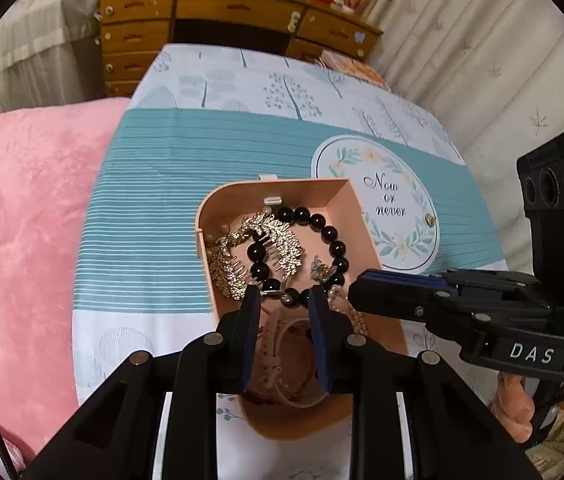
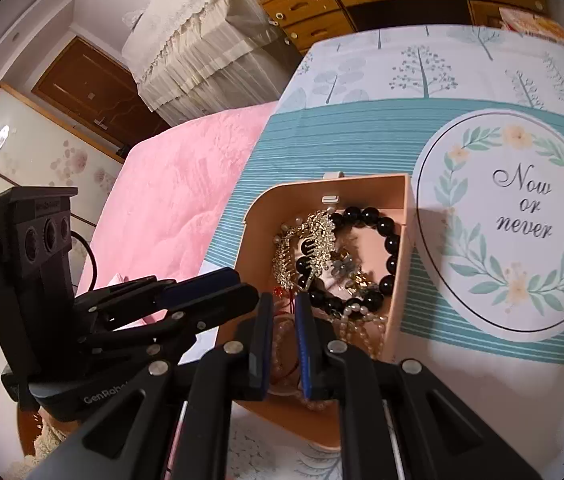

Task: Organize jewelry
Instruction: 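Carry the red-gem item into the box with the left tool while the right tool drops the ring inside, then move the open right tool over the gold coin charm on the plate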

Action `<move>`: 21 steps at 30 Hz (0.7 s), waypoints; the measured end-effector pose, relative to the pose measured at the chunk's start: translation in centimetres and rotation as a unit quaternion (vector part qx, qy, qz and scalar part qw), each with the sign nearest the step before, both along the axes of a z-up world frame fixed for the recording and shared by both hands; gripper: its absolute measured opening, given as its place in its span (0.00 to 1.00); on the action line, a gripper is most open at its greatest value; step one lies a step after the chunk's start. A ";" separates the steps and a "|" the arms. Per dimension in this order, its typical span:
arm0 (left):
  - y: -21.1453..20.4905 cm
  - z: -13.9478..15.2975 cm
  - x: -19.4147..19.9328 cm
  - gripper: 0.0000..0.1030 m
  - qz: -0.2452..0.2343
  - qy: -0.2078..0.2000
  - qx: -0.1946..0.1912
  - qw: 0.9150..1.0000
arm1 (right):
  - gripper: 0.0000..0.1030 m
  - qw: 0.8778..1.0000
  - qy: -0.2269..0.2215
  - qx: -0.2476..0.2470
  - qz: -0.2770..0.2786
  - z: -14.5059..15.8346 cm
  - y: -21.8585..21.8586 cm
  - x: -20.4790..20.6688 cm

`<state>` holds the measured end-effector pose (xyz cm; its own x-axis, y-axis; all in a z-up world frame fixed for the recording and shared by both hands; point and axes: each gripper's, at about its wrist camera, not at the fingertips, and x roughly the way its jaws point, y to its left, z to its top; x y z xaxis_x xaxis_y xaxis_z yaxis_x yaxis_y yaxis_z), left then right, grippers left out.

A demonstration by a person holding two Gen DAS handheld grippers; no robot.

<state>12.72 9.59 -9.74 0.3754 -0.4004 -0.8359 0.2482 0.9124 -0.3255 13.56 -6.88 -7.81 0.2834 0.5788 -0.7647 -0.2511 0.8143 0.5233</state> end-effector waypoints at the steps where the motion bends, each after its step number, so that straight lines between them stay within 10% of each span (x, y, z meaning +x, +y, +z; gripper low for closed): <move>1: -0.1 0.1 -0.4 0.23 0.004 -0.005 -0.003 1.000 | 0.11 1.000 -0.006 -0.003 0.002 0.1 -0.2 -0.4; 6: -0.8 0.8 -2.7 0.42 0.028 -0.039 -0.014 0.999 | 0.11 0.999 -0.037 -0.035 0.005 0.8 -1.1 -2.1; 15: -3.1 0.8 -5.2 0.44 0.018 -0.056 -0.002 0.998 | 0.11 0.993 -0.076 -0.084 -0.013 1.6 -4.0 -4.8; 21: -4.6 1.2 -6.0 0.68 0.015 -0.068 0.011 0.997 | 0.11 0.989 -0.086 -0.110 -0.049 1.5 -7.4 -5.8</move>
